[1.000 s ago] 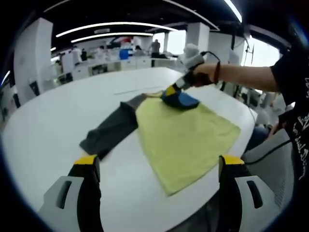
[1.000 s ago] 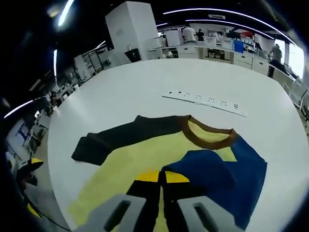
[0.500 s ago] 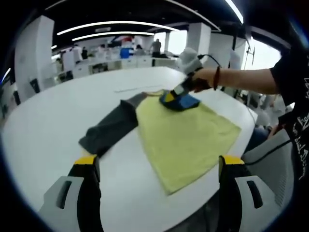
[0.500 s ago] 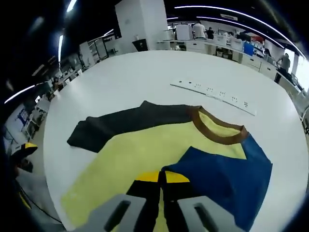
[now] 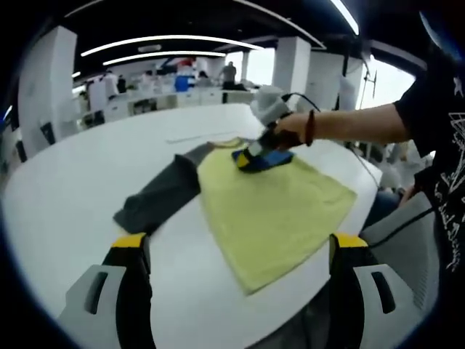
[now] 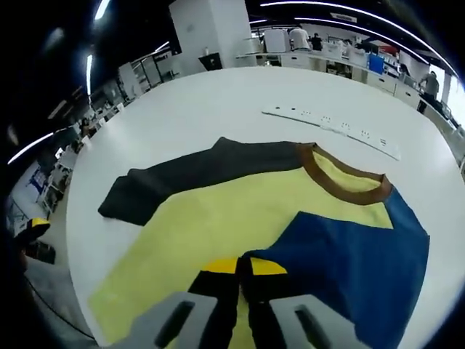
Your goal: Fold the garment on the visible template until the final outline fits inside the template.
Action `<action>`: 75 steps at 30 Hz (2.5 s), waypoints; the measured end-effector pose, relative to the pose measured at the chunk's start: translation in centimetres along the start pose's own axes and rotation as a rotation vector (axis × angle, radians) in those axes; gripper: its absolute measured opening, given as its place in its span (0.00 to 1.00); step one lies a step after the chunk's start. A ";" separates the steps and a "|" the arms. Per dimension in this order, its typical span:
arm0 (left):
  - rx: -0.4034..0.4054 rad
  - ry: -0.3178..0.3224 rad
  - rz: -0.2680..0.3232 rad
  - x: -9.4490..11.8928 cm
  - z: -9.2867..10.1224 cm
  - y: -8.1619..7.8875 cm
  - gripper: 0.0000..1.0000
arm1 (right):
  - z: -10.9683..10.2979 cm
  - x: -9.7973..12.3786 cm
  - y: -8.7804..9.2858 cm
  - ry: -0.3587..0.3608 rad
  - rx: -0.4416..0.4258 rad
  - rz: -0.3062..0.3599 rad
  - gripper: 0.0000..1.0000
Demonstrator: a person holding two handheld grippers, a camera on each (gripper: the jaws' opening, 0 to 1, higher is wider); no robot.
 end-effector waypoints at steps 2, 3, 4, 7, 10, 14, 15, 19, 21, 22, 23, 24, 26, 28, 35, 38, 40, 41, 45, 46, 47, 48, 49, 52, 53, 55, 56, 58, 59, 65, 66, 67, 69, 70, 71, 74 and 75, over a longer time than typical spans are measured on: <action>0.005 -0.001 -0.002 0.0 -0.1 0.1 0.99 | -0.2 -0.3 0.1 -0.012 0.010 0.000 0.02; 0.005 -0.001 -0.003 -0.1 -0.1 0.2 0.99 | -0.3 -0.4 0.1 -0.018 0.022 0.002 0.03; 0.003 0.000 -0.003 -0.1 -0.2 0.2 0.99 | -0.3 -0.4 0.0 -0.022 0.027 0.005 0.03; 0.003 0.001 0.000 0.0 -0.3 0.2 0.99 | -0.5 -0.4 -0.2 -0.042 0.037 0.012 0.04; 0.002 -0.003 0.001 0.0 -0.5 0.3 0.99 | -0.4 0.3 -0.4 -0.052 0.040 0.025 0.04; 0.002 -0.005 0.005 0.0 -0.5 0.2 0.99 | -0.2 1.1 -1.3 -0.075 0.051 0.067 0.10; 0.002 -0.005 0.007 0.0 -0.5 0.1 0.99 | 0.1 1.5 -1.5 -0.065 0.056 0.073 0.12; 0.000 -0.003 0.011 0.0 -0.5 0.1 0.99 | 1.1 2.4 -2.4 -0.045 0.086 0.104 0.15; -0.001 -0.003 0.012 -0.1 -0.4 0.0 0.99 | 1.8 2.6 -2.6 -0.040 0.091 0.109 0.17; -0.001 -0.003 0.010 -0.1 -0.4 0.0 0.99 | 2.1 2.7 -2.6 -0.038 0.093 0.108 0.17; -0.002 -0.003 0.011 -0.1 -0.4 0.0 0.99 | 2.4 2.8 -2.6 -0.036 0.092 0.107 0.18; -0.002 -0.002 0.012 -0.1 -0.3 0.0 0.99 | 2.6 3.0 -2.5 -0.035 0.092 0.108 0.18; -0.002 0.000 0.010 -0.1 -0.3 0.0 0.99 | 3.3 3.2 -2.5 -0.029 0.085 0.107 0.18; -0.006 0.000 0.007 -0.1 -0.3 0.0 0.99 | 3.8 3.5 -2.4 -0.025 0.078 0.111 0.19; -0.009 -0.001 0.008 -0.1 -0.3 -0.2 0.99 | 6.4 4.4 -1.0 0.026 0.038 0.089 0.20; -0.008 0.001 0.007 -0.1 -0.3 -0.2 0.99 | 7.1 4.4 -0.4 0.038 0.038 0.082 0.21; -0.010 0.001 0.005 -0.2 -0.2 -0.2 0.99 | 7.4 4.2 0.0 0.036 0.041 0.072 0.23; -0.011 0.002 0.005 -0.2 -0.1 -0.2 0.99 | 7.4 4.2 0.2 0.030 0.050 0.067 0.24; -0.009 -0.001 0.001 -0.1 -0.2 -0.1 0.99 | 7.0 4.2 0.4 -0.007 0.041 0.071 0.24; -0.009 -0.002 -0.001 -0.1 -0.3 -0.1 0.98 | 6.8 4.3 0.6 -0.013 0.043 0.072 0.22; -0.009 -0.003 -0.002 -0.1 -0.3 -0.1 0.98 | 6.6 4.3 0.7 -0.026 0.053 0.068 0.18; -0.008 -0.004 -0.002 -0.1 -0.3 -0.1 0.98 | 6.6 4.2 0.7 -0.030 0.059 0.067 0.15; -0.007 -0.005 -0.002 -0.1 -0.3 -0.1 0.98 | 6.5 4.2 0.7 -0.032 0.065 0.066 0.11; -0.006 -0.006 0.001 -0.1 -0.3 -0.2 0.98 | 6.2 4.3 0.5 -0.051 0.078 0.070 0.00; -0.007 -0.006 0.001 -0.1 -0.3 -0.2 0.98 | 6.1 4.3 0.3 -0.052 0.071 0.077 0.00; -0.007 -0.006 0.004 -0.1 -0.3 -0.2 0.98 | 5.7 4.6 -0.2 -0.060 0.064 0.089 0.00; -0.005 -0.006 0.006 -0.1 -0.3 -0.3 0.98 | 5.5 4.7 -0.4 -0.064 0.057 0.093 0.00; -0.006 -0.006 0.004 -0.1 -0.3 -0.2 0.98 | 5.2 4.8 -0.7 -0.070 0.052 0.096 0.00; -0.006 -0.006 0.003 -0.1 -0.3 -0.2 0.98 | 4.9 4.8 -1.0 -0.073 0.048 0.096 0.00; -0.002 -0.008 0.012 -0.1 -0.3 -0.3 0.98 | 3.2 4.7 -2.3 -0.116 0.028 0.112 0.00; -0.001 -0.009 0.013 0.0 -0.3 -0.3 0.98 | 2.9 4.6 -2.4 -0.121 0.031 0.112 0.00; -0.001 -0.009 0.015 0.0 -0.4 -0.3 0.98 | 2.4 4.6 -2.6 -0.127 0.031 0.110 0.00; 0.000 -0.011 0.016 0.0 -0.5 -0.3 0.98 | 1.8 4.6 -2.9 -0.134 0.030 0.111 0.00; 0.000 -0.012 0.017 0.0 -0.5 -0.3 0.98 | 1.6 4.5 -2.9 -0.137 0.032 0.109 0.00; 0.002 -0.012 0.020 0.0 -0.5 -0.3 0.98 | 1.5 4.4 -3.0 -0.138 0.033 0.107 0.00; 0.005 -0.013 0.022 0.0 -0.6 -0.2 0.98 | 0.7 4.4 -3.2 -0.142 0.032 0.103 0.00; 0.007 -0.013 0.022 0.0 -0.6 -0.2 0.98 | 0.2 4.3 -3.4 -0.145 0.030 0.102 0.00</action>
Point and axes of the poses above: the point that each gripper's makers call its tool centre point, and the gripper's own axes: x roughly backward along the fingers, z roughly to its right, y roughly out of its underside, the point moved 1 cm from there along x, roughly backward along the fingers, and after that the axes turned 2 degrees about -x, right-handed, at the moved point
